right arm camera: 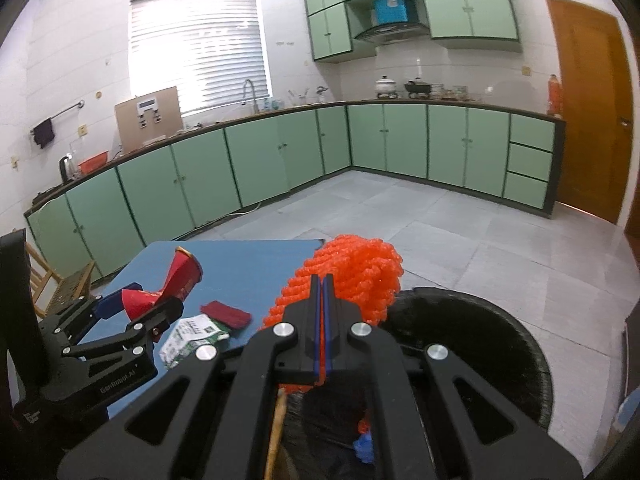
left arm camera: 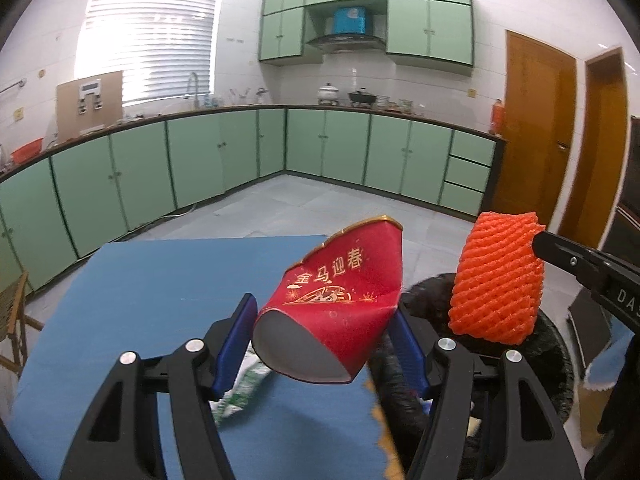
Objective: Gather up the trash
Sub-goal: 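Carry the red cup and orange net over the bin with both tools, then open both tools to drop the cup and net into the bin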
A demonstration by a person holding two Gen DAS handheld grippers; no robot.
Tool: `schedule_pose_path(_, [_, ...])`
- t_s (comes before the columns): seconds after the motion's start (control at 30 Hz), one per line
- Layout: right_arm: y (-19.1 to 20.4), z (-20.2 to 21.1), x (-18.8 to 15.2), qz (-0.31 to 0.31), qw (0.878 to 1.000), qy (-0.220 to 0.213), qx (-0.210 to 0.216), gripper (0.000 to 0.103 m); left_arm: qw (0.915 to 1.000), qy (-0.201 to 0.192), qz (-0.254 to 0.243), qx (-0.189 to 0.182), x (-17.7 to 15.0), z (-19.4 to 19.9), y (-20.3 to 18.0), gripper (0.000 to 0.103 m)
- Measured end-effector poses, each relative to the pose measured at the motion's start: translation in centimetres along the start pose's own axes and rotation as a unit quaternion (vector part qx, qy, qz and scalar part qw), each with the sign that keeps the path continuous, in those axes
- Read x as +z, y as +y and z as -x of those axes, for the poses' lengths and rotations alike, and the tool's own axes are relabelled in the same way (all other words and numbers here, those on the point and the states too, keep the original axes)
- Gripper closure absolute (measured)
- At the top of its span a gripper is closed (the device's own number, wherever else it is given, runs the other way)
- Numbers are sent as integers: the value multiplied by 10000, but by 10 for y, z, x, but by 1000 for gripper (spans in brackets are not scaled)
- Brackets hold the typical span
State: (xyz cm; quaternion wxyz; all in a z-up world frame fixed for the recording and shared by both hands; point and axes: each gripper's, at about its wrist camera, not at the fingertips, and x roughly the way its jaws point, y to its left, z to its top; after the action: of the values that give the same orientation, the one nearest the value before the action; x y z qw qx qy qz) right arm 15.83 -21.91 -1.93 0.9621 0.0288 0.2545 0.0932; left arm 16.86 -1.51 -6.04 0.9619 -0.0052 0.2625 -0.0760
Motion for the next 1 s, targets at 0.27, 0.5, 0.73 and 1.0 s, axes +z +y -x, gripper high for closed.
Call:
schedule_pose_path(0.27, [-49,17,-16,-220,9990,6,-399,103,9982,12,-283,-521,-3,-13,-56,39])
schedule_pose_path(0.5, [-97,17,-42,-517,9956,195,-762,101,9926,176,-556,-1063,-15,-40,-112,38])
schedule_pose_path(0.73, [-125,16,-64,-746,9913,292,-1040,83,9872,560,-779,-1276,-32,-71,-147,26])
schedule_pose_path(1.0, [-132,10,-73,-945,9872,290,-1249,52,9889,564,-773,-1139,-38,-71,-141,25])
